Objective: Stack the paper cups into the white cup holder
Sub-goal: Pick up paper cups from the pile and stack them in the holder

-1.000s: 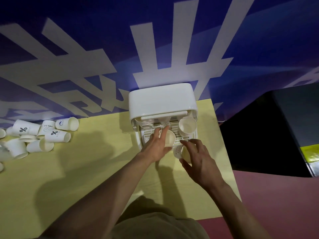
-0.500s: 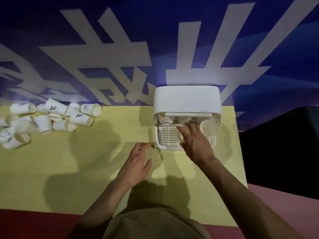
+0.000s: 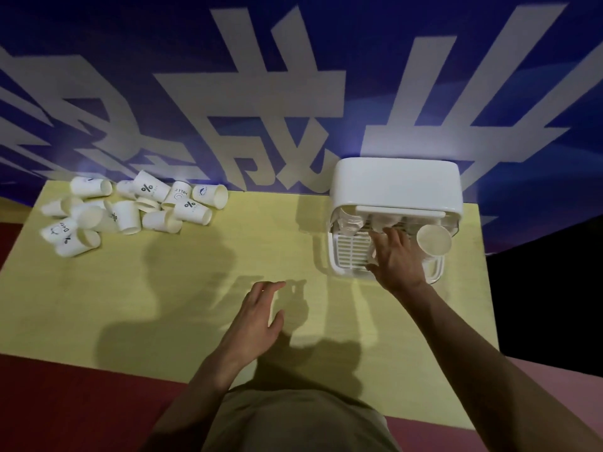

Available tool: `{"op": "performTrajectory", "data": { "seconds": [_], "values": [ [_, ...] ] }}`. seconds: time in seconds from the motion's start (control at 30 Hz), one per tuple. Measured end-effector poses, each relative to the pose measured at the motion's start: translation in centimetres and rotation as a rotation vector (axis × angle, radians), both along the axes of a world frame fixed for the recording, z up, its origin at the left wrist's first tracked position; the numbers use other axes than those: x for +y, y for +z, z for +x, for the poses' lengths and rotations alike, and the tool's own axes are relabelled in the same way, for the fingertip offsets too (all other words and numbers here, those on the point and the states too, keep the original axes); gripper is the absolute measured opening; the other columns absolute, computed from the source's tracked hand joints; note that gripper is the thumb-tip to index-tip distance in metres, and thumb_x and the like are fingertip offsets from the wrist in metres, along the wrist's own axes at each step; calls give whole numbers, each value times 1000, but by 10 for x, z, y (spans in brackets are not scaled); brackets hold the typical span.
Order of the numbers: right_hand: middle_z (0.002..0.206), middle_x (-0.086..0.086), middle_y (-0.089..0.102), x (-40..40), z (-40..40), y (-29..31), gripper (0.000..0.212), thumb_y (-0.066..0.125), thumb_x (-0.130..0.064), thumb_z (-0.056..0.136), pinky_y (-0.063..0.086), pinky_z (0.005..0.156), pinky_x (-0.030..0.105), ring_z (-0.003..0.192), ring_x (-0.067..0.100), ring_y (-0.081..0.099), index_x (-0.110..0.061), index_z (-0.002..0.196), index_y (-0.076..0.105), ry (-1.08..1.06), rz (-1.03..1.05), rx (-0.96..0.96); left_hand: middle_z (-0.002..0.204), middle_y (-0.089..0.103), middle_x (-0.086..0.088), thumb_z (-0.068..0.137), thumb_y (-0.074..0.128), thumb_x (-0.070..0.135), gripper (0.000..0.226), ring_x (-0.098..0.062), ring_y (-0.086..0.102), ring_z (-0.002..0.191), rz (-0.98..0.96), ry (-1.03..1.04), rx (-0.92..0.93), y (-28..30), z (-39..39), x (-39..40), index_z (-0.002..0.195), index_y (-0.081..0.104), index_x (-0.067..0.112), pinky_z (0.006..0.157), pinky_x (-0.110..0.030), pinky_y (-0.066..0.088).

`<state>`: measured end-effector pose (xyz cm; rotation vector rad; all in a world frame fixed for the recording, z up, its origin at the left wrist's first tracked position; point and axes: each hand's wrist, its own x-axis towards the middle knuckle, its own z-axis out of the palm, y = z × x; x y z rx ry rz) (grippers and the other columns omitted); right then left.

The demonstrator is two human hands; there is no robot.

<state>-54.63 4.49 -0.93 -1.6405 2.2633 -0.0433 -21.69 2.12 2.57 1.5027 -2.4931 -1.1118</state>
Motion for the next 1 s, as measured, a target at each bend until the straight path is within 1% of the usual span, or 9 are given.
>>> {"op": "performTrajectory", "data": {
  "seconds": [0.13, 0.27, 0.33, 0.4, 0.5, 0.6, 0.77, 0.9, 1.0],
  "values": [
    [135, 24, 53, 13, 44, 18, 73, 82, -31, 79, 55, 92, 55, 125, 47, 49, -8, 140, 48, 10, -21, -21, 143, 37, 8, 100, 57, 24, 53, -12, 41, 135, -2, 4, 19, -3, 29, -22, 149, 38, 26, 112, -25, 35],
    [124, 17, 62, 12, 119, 30, 56, 78, -28, 83, 57, 81, 47, 115, 40, 57, -9, 132, 60, 57, -9, -110, 142, 37, 8, 99, 58, 23, 51, -12, 40, 135, -12, 50, 36, -6, 79, -54, 148, 41, 27, 113, -29, 36],
    [128, 14, 61, -2, 162, 34, 51, 73, -30, 88, 57, 77, 45, 118, 36, 57, -12, 134, 60, 91, 19, -147, 140, 40, 8, 98, 60, 21, 50, -14, 43, 132, -36, 85, 52, -10, 116, -76, 146, 44, 25, 112, -32, 39],
    [138, 10, 57, -22, 205, 37, 49, 65, -35, 94, 56, 85, 43, 125, 32, 53, -17, 139, 56, 123, 42, -162, 140, 42, 4, 96, 63, 19, 51, -17, 45, 130, -61, 129, 47, -14, 161, -103, 144, 47, 24, 111, -37, 41],
    [143, 4, 53, -54, 265, 39, 49, 58, -40, 99, 55, 90, 37, 125, 24, 53, -22, 144, 51, 146, 83, -210, 138, 47, -6, 91, 68, 12, 52, -27, 47, 129, -133, 234, 27, -18, 237, -146, 140, 52, 18, 109, -40, 41],
    [142, 1, 52, -86, 313, 34, 48, 57, -43, 100, 55, 90, 34, 123, 22, 54, -25, 144, 50, 161, 131, -252, 134, 52, -12, 85, 72, 5, 55, -32, 48, 127, -211, 344, -25, -24, 314, -195, 136, 55, 12, 105, -36, 35],
    [139, 0, 55, -133, 374, 21, 48, 57, -45, 98, 55, 91, 36, 116, 23, 59, -25, 141, 53, 217, 217, -246, 137, 50, -14, 79, 77, 10, 65, -37, 44, 127, -210, 494, -147, -42, 416, -276, 138, 51, 13, 105, -48, 37],
    [130, -2, 60, -162, 402, 5, 59, 39, -61, 91, 58, 83, 39, 108, 23, 63, -27, 136, 56, 302, 226, -208, 134, 49, -17, 72, 84, 14, 75, -40, 46, 122, -166, 467, -177, -61, 451, -323, 139, 51, 11, 103, -54, 43],
    [127, -1, 62, -185, 411, 0, 61, 37, -60, 89, 58, 84, 43, 108, 26, 64, -25, 134, 57, 324, 220, -172, 140, 43, -14, 74, 84, 20, 82, -38, 42, 126, -121, 408, -220, -71, 454, -345, 145, 44, 16, 104, -53, 43]
  ]
}}
